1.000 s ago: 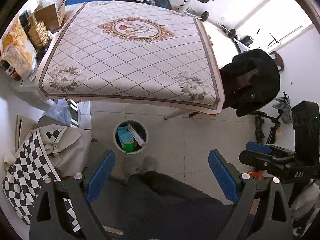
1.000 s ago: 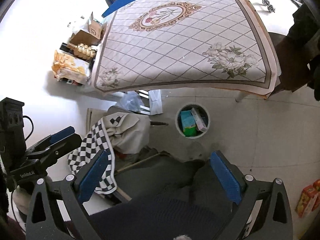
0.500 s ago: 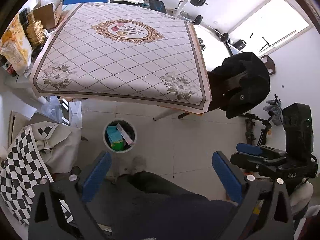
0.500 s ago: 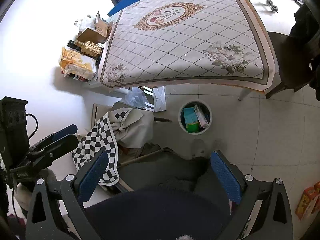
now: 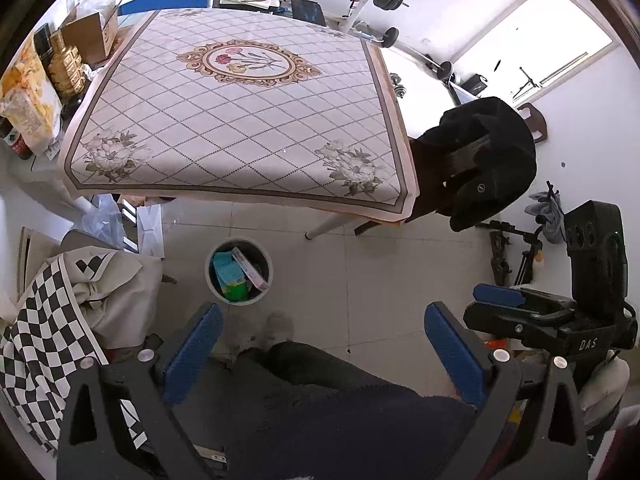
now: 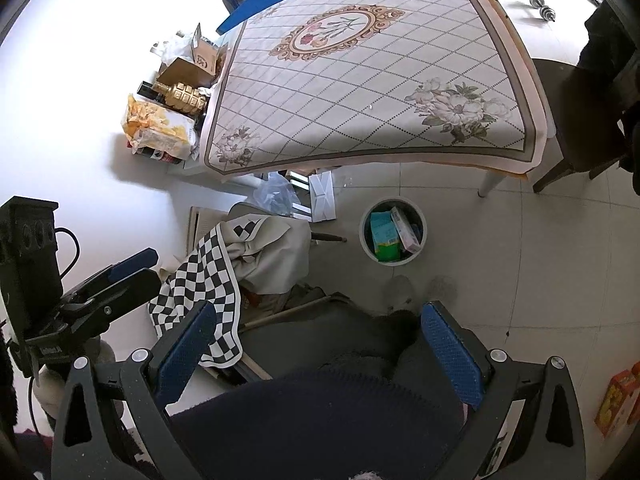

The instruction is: Collect trash

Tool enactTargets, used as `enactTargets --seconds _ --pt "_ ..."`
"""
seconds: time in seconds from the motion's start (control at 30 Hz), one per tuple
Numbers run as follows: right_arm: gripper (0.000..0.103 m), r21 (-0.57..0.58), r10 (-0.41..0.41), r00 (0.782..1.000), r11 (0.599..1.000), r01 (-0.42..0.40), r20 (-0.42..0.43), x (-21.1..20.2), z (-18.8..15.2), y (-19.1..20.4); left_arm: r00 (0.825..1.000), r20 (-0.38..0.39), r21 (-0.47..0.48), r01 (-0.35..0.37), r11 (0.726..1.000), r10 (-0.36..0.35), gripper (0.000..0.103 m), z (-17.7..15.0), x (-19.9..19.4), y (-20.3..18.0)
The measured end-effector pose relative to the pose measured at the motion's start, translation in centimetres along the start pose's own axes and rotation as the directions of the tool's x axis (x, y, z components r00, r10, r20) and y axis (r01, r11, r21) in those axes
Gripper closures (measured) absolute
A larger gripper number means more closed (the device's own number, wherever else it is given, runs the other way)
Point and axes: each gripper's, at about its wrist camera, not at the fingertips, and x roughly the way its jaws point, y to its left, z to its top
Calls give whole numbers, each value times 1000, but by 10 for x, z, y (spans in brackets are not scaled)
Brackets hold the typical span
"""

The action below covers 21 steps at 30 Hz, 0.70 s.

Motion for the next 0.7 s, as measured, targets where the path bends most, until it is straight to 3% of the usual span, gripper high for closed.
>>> enactTargets --seconds 0.7 --pt "0 30 -9 1000 1000 8 16 -8 -8 -3 999 -22 29 25 999 -25 0 2 5 -13"
